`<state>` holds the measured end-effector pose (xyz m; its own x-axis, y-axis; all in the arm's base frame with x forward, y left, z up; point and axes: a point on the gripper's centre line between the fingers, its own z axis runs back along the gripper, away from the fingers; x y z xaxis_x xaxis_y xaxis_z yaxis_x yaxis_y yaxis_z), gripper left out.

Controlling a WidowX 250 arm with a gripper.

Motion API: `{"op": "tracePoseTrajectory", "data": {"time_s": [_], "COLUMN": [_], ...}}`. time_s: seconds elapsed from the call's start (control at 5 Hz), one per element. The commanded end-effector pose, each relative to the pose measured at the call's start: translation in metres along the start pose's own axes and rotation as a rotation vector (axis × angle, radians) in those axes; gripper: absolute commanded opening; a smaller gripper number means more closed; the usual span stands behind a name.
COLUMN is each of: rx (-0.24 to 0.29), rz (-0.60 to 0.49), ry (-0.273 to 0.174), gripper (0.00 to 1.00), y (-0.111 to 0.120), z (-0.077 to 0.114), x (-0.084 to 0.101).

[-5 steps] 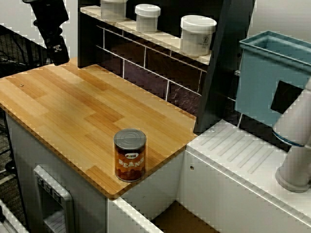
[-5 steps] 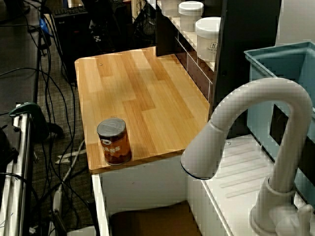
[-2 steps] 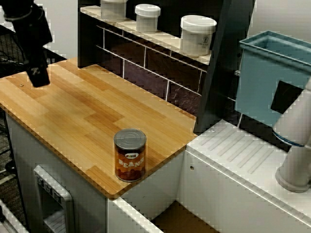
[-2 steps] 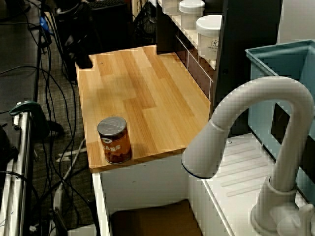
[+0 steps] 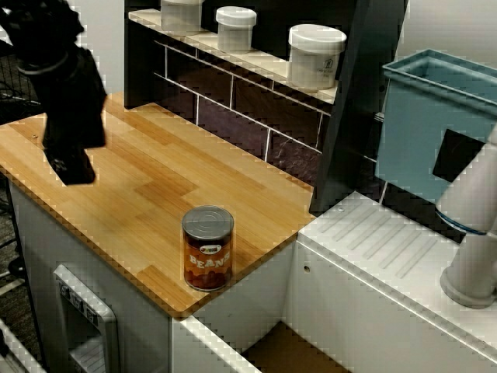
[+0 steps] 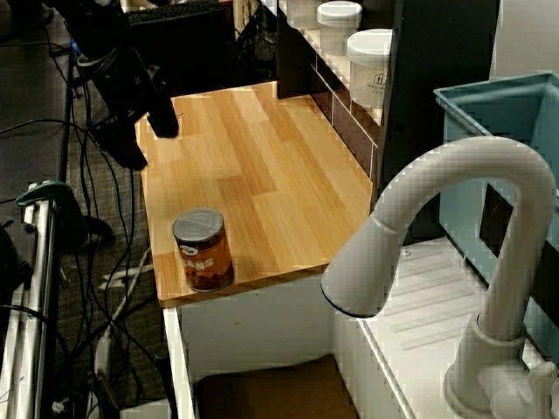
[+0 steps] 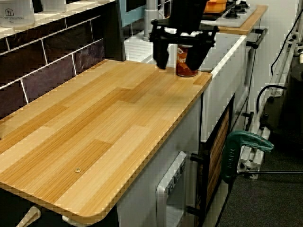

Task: Push into sink

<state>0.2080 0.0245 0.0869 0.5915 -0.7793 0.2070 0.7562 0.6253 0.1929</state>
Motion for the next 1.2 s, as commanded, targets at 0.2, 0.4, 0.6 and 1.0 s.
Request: {"op": "tracePoseTrajectory", "data": {"time_s": [0.2, 0.4, 0.6, 1.0], "rx": [-0.083, -0.093, -0.103, -0.113], "rz": [-0.148, -0.165, -0.178, -0.192], "ry": [0.000, -0.014, -0.021, -0.019], "gripper": [1.00, 1.00, 1.00, 1.00], "y": [-0.032, -0.040, -0.045, -0.053], "z": [-0.016, -0.009, -0.006, -0.008], "x": [0.059, 0.064, 0.066, 0.070]}}
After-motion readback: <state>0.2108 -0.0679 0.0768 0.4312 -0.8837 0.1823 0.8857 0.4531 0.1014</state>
